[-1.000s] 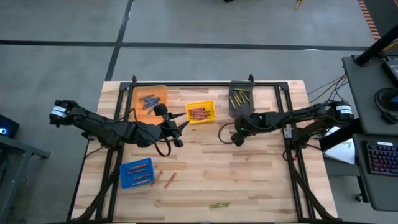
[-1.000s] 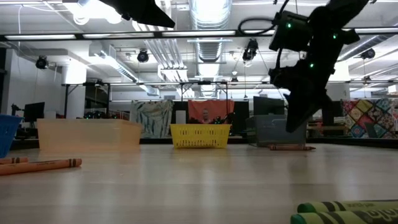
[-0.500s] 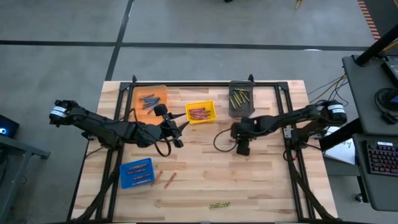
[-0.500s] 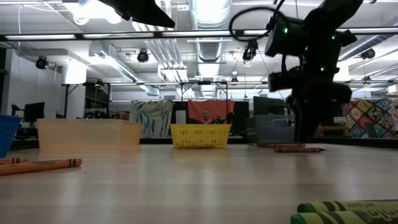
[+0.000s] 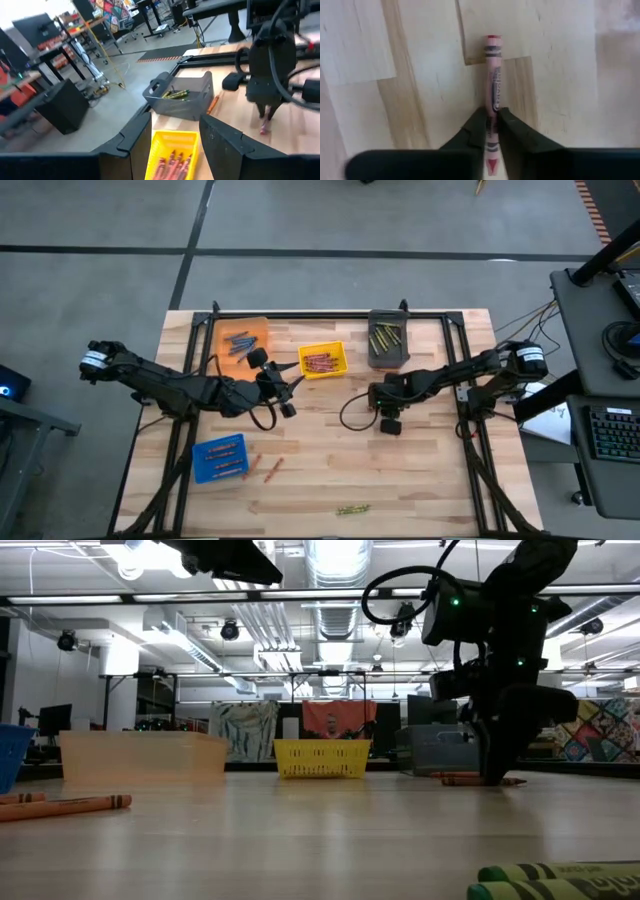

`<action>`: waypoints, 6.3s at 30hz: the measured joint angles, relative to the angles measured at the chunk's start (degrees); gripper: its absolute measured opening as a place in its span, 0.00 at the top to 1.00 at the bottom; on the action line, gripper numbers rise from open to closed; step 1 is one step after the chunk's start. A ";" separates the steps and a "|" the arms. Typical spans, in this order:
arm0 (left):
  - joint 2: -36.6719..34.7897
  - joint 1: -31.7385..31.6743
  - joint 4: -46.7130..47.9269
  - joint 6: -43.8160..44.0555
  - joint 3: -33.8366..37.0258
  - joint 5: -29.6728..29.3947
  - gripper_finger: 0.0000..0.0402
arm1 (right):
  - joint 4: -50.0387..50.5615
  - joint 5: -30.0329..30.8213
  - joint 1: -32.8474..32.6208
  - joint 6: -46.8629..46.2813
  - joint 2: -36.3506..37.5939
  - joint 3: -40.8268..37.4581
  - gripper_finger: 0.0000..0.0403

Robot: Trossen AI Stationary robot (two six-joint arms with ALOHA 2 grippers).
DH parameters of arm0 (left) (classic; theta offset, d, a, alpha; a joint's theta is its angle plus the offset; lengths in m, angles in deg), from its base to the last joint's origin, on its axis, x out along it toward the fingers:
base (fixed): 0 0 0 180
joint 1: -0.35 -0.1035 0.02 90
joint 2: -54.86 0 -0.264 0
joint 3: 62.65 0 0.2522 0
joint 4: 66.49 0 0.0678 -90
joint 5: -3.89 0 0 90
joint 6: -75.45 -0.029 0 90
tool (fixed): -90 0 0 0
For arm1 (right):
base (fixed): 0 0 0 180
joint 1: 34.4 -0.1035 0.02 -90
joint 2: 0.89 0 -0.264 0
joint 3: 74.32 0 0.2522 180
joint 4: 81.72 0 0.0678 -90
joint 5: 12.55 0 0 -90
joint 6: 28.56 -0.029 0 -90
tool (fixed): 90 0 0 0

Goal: Sort crayons
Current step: Put the red crayon into the yellow bin, then put the orange crayon into the blue bin

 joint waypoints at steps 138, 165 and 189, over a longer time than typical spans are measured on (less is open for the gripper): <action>39.63 16.61 60.55 79.90 -30.57 36.26 0.63 | 22.14 -0.82 -4.42 8.80 13.50 33.15 0.68; 46.56 17.05 62.11 82.98 -31.69 36.77 0.93 | 22.95 -0.82 -4.90 7.39 13.50 31.41 0.68; 44.72 18.77 90.70 58.72 -54.90 33.95 1.00 | 24.57 -0.82 -4.90 7.39 13.50 31.39 0.69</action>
